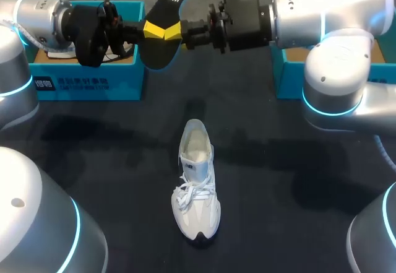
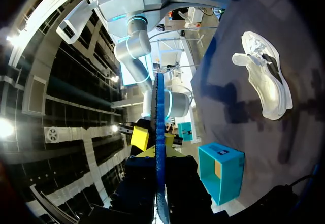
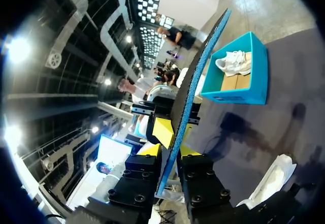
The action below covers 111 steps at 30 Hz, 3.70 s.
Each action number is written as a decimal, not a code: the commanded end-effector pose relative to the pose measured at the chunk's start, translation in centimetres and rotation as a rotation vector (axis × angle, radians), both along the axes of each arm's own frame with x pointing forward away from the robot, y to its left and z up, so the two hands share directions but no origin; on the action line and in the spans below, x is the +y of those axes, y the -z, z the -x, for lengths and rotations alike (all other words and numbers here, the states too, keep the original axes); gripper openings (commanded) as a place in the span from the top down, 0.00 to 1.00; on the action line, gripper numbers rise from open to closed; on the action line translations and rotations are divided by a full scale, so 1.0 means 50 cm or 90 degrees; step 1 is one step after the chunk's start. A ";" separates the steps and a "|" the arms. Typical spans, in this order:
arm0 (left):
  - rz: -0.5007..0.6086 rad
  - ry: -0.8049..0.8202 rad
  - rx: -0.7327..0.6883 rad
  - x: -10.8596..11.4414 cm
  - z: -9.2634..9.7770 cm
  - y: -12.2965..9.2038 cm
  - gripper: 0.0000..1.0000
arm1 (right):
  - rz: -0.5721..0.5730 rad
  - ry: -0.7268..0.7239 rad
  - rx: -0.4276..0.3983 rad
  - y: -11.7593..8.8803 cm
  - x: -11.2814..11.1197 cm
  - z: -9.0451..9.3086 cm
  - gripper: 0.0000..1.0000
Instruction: Take the shoe out of the shoebox, open the shoe tongue, remove and reinsert the insole, then place the shoe into the shoebox
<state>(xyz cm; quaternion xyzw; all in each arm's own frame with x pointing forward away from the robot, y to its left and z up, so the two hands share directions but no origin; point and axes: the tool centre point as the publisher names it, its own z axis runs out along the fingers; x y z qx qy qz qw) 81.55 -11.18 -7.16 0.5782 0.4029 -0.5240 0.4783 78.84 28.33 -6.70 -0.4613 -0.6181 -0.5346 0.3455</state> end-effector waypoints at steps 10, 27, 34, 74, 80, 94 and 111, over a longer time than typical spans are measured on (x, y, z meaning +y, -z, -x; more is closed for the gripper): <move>0.001 -0.001 -0.001 -0.001 0.001 0.002 1.00 | -0.001 0.014 0.012 0.004 -0.004 0.000 0.84; 0.001 -0.001 -0.001 -0.001 0.001 0.002 1.00 | -0.003 0.020 0.028 0.007 -0.006 -0.002 1.00; 0.001 -0.002 -0.001 -0.001 0.001 0.002 0.94 | -0.002 0.018 0.029 0.007 -0.006 0.000 1.00; -0.225 0.031 0.092 0.150 0.030 0.107 0.00 | 0.021 -0.084 -0.152 0.121 -0.096 0.013 1.00; -0.310 0.034 0.098 0.147 0.046 0.126 0.00 | 0.034 -0.120 -0.192 0.144 -0.118 0.031 1.00; -0.310 0.034 0.098 0.147 0.046 0.126 0.00 | 0.022 -0.142 -0.189 0.148 -0.123 0.039 1.00; -0.341 -0.005 0.051 0.118 0.030 0.250 0.00 | 0.037 -0.094 -0.299 0.229 -0.167 0.030 1.00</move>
